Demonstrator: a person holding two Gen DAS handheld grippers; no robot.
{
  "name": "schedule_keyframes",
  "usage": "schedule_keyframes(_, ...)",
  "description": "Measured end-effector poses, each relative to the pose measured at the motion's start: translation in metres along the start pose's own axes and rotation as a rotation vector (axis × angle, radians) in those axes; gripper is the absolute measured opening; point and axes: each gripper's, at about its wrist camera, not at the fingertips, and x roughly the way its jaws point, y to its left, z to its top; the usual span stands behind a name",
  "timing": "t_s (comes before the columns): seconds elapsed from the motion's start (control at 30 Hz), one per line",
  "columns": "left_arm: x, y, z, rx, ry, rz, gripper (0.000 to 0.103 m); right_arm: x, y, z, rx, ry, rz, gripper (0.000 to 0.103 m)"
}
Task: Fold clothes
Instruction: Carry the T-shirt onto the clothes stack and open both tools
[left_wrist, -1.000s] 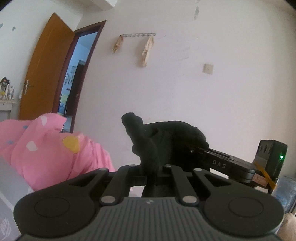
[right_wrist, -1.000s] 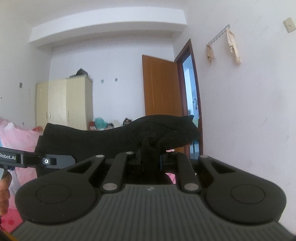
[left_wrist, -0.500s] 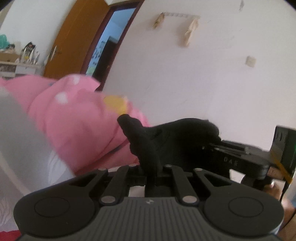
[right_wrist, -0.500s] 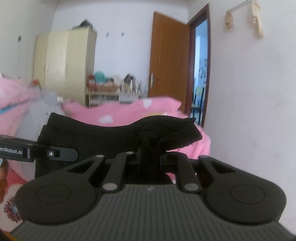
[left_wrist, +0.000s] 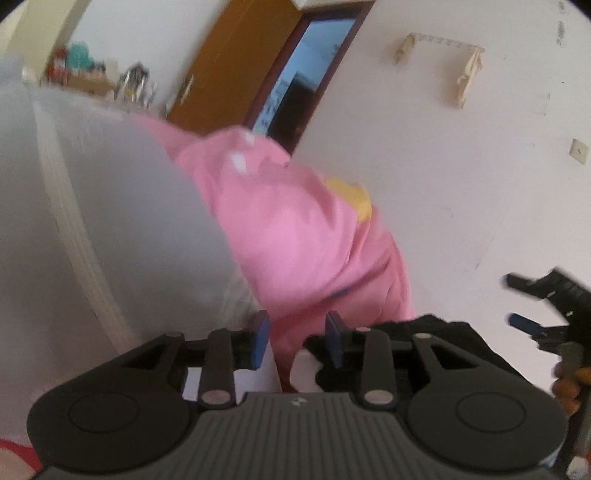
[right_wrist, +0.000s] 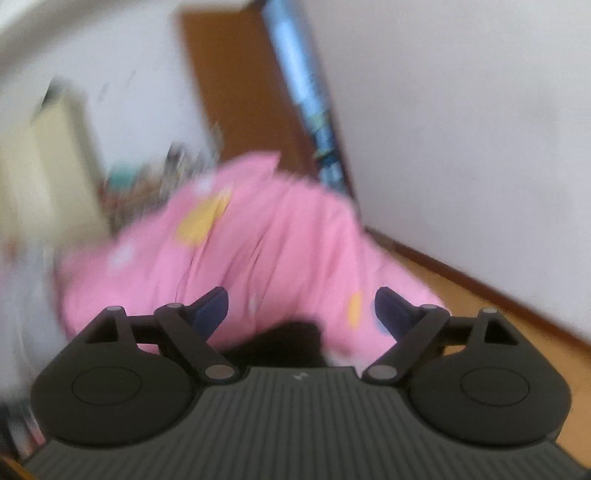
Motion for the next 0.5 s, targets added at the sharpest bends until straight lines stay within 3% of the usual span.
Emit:
schedule_keyframes(0.07, -0.007, -0.009, 0.002, 0.02, -0.028, -0.009, 0.035, -0.022, -0.022, 0.003, 0.159, -0.094, 0.016, 0.085)
schedule_keyframes(0.13, -0.015, -0.021, 0.001, 0.047, -0.035, -0.038, 0.035, -0.041, -0.034, 0.004, 0.221, -0.121, 0.075, 0.065)
schedule_keyframes(0.17, -0.019, -0.027, 0.001, 0.063, -0.036, -0.054, 0.036, -0.048, -0.034, 0.005, 0.215, -0.097, 0.114, 0.051)
schedule_keyframes(0.27, -0.023, -0.053, -0.007, 0.153, 0.001, -0.102, 0.038, -0.068, -0.024, -0.005, 0.114, -0.007, 0.251, 0.035)
schedule_keyframes(0.37, -0.025, -0.078, -0.023, 0.212, 0.039, -0.138, 0.038, -0.079, -0.011, -0.024, -0.028, 0.109, 0.325, 0.033)
schedule_keyframes(0.5, -0.013, -0.096, -0.047, 0.284, 0.08, -0.12, 0.038, -0.074, -0.023, -0.048, -0.039, 0.2, 0.245, 0.031)
